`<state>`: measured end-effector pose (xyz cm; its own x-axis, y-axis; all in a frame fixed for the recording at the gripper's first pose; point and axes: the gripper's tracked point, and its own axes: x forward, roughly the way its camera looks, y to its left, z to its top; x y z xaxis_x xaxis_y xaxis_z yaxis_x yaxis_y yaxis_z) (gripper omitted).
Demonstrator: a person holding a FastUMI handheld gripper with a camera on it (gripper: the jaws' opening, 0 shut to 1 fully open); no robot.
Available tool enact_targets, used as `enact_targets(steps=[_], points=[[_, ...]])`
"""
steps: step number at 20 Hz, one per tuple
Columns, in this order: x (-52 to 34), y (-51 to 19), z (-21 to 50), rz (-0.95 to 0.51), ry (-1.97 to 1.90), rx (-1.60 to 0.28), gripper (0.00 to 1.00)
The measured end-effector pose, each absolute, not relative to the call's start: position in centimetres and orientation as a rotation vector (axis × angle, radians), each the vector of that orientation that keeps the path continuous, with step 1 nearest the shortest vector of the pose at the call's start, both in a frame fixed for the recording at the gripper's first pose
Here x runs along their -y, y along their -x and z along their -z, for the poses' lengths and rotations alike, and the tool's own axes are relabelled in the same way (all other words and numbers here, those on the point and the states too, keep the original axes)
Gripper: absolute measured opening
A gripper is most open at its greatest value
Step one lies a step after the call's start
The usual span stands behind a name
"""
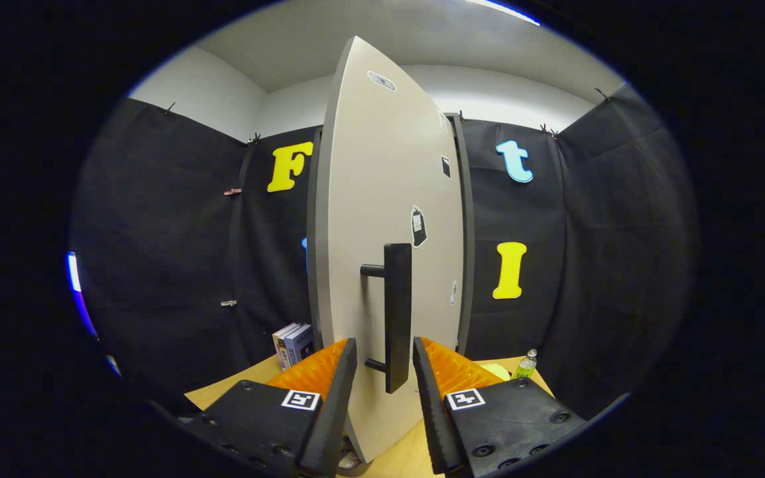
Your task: Open the shoe cabinet door, grab the shoes and put them into the shoe cabinet, then close the shoe cabinet door.
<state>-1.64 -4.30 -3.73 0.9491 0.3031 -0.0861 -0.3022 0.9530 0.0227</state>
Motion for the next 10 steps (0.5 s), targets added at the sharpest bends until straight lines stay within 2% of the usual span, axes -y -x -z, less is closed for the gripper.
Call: enact_targets(steps=[10], points=[[8.2, 1.1, 4.0, -0.173, -0.009, -0.105, 0.57]])
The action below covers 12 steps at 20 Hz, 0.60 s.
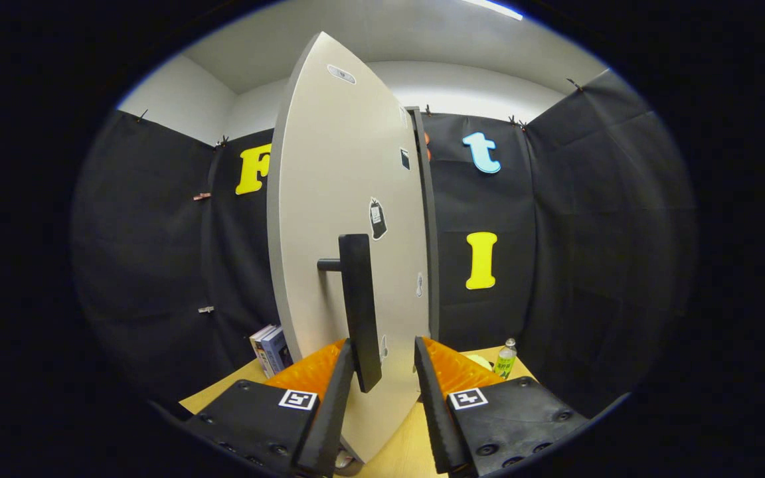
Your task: Open the shoe cabinet door, grab the shoes and put them into the shoe cabinet, then close the shoe cabinet door.
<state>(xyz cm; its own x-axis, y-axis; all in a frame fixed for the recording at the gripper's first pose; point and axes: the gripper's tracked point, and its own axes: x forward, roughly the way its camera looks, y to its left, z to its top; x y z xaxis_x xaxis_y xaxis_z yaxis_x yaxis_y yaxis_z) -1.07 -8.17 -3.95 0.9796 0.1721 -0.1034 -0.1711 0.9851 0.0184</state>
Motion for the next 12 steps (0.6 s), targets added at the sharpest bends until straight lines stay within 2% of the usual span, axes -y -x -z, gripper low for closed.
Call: enact_targets(steps=[6, 8, 12], points=[[12.5, 3.1, 3.1, -0.066, 0.033, -0.105, 0.57], [14.1, 4.5, 2.7, -0.015, 0.061, -0.112, 0.51], [15.1, 6.6, 2.2, 0.017, 0.110, -0.094, 0.54]])
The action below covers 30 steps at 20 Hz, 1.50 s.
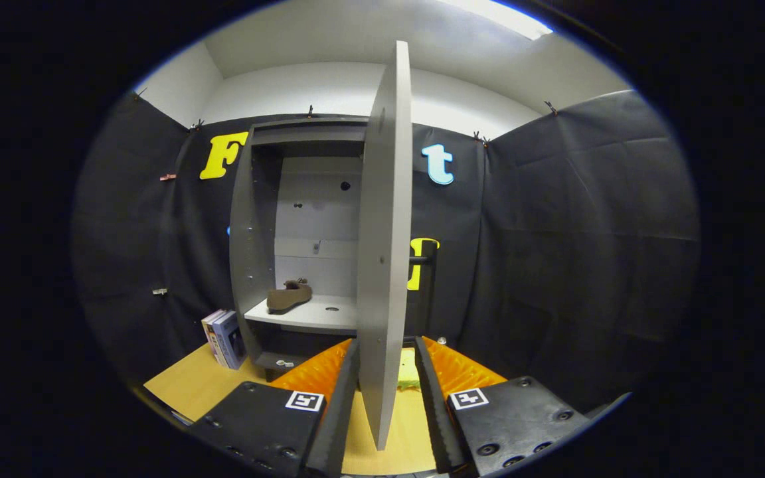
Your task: Open the shoe cabinet door, grab the shoes and put them into the shoe cabinet, then close the shoe cabinet door.
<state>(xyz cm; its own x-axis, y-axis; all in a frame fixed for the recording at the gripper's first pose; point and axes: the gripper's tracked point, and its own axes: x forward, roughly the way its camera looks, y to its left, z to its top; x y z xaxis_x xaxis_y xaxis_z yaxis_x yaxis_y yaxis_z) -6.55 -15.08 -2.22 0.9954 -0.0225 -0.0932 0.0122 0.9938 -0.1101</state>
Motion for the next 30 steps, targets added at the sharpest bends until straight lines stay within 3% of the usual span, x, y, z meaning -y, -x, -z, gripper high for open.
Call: enact_targets(steps=[8, 16, 30], points=[[8.3, 5.5, 7.3, -0.118, 0.051, -0.180, 0.54], [-0.6, 3.4, 18.7, -0.175, 0.030, -0.397, 0.54], [-3.0, 5.2, 43.1, -0.036, -0.041, -0.846, 0.56]])
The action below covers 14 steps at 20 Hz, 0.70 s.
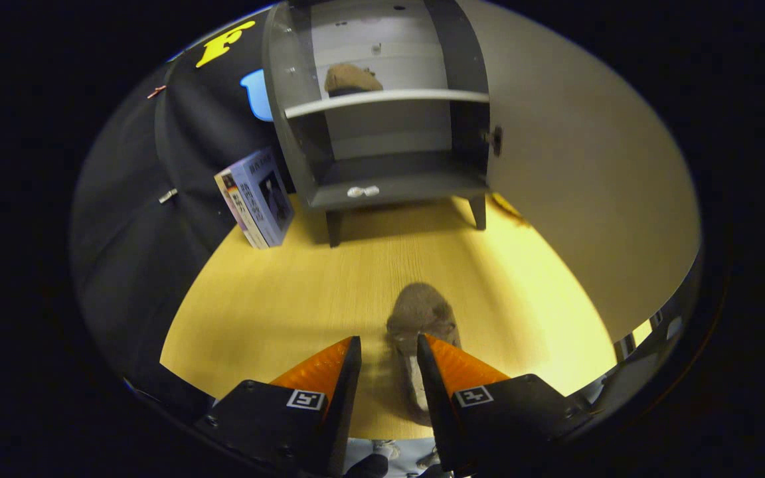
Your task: Open the shoe cabinet door, grab the shoes and put them into the shoe cabinet, then close the shoe cabinet door.
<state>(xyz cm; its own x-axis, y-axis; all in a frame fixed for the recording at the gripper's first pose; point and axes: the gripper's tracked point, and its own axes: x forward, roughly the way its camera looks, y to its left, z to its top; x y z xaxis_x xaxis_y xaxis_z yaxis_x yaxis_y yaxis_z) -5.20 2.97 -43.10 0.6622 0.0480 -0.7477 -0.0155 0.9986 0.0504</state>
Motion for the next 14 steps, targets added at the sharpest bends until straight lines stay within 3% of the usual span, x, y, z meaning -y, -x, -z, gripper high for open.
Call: enact_targets(steps=[6, 14], points=[[-1.9, 5.9, 49.9, -0.005, -0.061, -0.937, 0.56], [-1.8, 2.8, 52.8, -0.035, -0.008, -0.809, 0.55]])
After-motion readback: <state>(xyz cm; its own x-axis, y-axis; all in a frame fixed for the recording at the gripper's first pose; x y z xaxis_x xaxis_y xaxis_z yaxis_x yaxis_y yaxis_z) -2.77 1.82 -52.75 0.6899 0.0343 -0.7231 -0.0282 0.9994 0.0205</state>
